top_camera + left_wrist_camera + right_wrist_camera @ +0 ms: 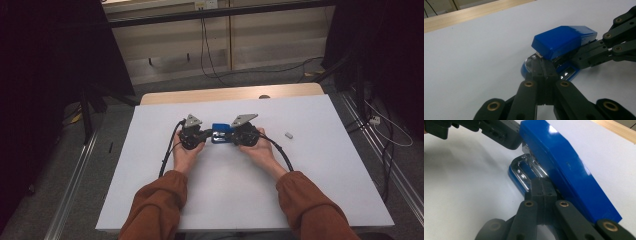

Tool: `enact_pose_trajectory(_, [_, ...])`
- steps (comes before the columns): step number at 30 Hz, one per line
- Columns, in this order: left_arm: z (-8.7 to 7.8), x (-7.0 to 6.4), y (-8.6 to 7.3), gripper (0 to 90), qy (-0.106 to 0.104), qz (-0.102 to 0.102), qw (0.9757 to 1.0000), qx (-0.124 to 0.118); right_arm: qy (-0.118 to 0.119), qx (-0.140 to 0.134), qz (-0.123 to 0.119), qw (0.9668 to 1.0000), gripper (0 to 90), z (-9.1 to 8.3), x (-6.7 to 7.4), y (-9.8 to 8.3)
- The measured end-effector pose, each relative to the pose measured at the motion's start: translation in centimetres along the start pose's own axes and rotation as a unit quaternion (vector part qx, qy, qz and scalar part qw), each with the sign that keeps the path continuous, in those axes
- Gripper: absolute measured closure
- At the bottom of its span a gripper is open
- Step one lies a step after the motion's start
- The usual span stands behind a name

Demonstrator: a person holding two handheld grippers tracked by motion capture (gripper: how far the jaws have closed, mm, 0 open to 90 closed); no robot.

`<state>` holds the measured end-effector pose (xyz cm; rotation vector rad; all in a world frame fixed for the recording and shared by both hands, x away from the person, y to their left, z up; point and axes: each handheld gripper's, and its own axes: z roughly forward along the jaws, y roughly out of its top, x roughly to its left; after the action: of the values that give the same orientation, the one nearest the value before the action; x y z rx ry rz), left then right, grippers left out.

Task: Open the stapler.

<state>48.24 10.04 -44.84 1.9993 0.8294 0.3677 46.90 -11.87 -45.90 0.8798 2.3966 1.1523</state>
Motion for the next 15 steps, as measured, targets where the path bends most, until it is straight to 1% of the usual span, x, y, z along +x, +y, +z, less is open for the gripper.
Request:
enact_pose_trajectory(4, [0.00, -0.01, 0.01, 90.0, -0.001, -0.002, 1.0000, -0.002, -0.001, 0.000, 0.000, 1.0000, 90.0, 0.00, 0.01, -0.01])
enact_pose_trajectory(9, [-0.11, -0.03, 0.21, 90.0, 0.001, 0.001, 1.0000, -0.005, 0.000, -0.002, 0.001, 1.0000, 90.0, 0.00, 0.00, -0.05])
enact_pose_trajectory(12, [-0.05, -0.01, 0.25, 90.0, 0.000, -0.007, 0.9999, -0.009, 0.000, -0.002, 0.003, 1.0000, 90.0, 0.00, 0.00, -0.06])
enact_pose_trajectory(15, [-0.05, -0.04, 0.29, 90.0, 0.000, -0.007, 0.9999, -0.011, 0.001, -0.002, 0.005, 1.0000, 90.0, 0.00, 0.00, -0.07])
